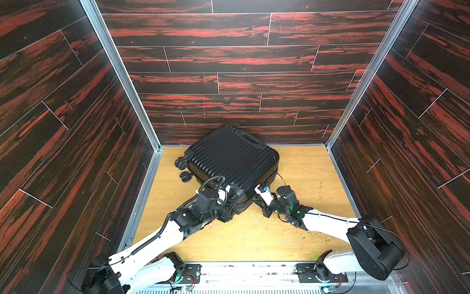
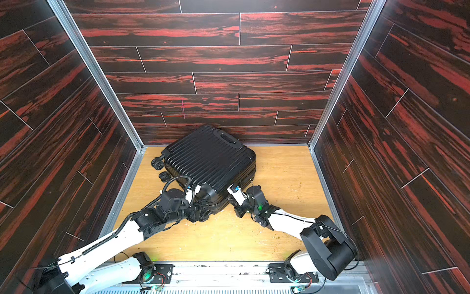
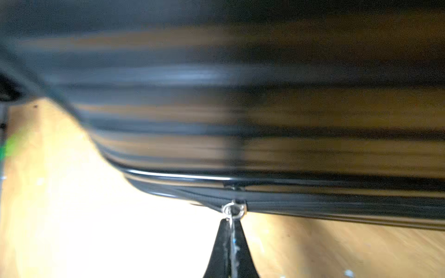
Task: Close the suitcase zippers
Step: Zip the zipper on the suitcase.
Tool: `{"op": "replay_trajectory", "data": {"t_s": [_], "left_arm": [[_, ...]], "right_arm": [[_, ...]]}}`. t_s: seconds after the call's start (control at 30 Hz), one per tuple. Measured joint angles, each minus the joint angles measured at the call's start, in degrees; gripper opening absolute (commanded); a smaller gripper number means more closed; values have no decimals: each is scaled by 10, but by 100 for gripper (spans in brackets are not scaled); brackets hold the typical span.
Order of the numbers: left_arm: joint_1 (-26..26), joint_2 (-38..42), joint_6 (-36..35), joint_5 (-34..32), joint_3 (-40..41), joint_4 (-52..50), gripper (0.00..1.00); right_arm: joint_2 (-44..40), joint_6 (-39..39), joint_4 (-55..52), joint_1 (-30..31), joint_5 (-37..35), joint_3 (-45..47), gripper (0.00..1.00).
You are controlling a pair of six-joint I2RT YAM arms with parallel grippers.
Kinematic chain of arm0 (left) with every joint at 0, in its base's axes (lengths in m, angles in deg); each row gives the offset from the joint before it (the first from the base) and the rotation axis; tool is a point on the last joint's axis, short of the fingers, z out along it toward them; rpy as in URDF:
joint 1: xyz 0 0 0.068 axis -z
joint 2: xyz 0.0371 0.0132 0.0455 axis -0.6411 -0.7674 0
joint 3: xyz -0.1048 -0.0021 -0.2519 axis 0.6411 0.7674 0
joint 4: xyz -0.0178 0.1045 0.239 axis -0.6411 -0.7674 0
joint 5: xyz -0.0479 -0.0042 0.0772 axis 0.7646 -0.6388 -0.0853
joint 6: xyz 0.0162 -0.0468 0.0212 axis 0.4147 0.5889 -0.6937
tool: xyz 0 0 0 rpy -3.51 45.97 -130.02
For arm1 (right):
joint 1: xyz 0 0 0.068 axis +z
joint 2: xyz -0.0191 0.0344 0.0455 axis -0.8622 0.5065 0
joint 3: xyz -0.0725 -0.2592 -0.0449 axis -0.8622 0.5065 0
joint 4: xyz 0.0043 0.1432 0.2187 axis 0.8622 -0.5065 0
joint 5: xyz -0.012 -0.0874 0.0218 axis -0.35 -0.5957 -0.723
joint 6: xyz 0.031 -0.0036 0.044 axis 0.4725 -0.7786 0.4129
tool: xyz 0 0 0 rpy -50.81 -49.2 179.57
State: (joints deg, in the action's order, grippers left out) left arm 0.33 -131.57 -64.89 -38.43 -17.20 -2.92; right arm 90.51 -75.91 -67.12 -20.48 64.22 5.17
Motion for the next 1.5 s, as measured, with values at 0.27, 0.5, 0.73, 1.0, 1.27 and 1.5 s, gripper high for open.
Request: {"op": "replay_trajectory", "data": {"t_s": [0.27, 0.5, 0.73, 1.0, 1.27, 1.5], "left_arm": [[4, -28, 15, 14, 0, 43, 36], [4, -52, 21, 38, -9, 59, 35], [4, -82, 24, 66, -24, 71, 34], [7, -102, 10, 50, -58, 56, 69], [2, -55, -14, -40, -114, -3, 81], [-151, -12, -28, -102, -170, -101, 87]], "right_arm": [[-7, 21, 14, 38, -6, 11, 0], [-8, 28, 17, 62, -16, 14, 0], [-8, 30, 18, 68, -28, 16, 0], [-18, 32, 28, 75, -67, 32, 0], [-20, 38, 47, 75, -78, 45, 0], [-20, 41, 49, 66, -74, 46, 0]]}}
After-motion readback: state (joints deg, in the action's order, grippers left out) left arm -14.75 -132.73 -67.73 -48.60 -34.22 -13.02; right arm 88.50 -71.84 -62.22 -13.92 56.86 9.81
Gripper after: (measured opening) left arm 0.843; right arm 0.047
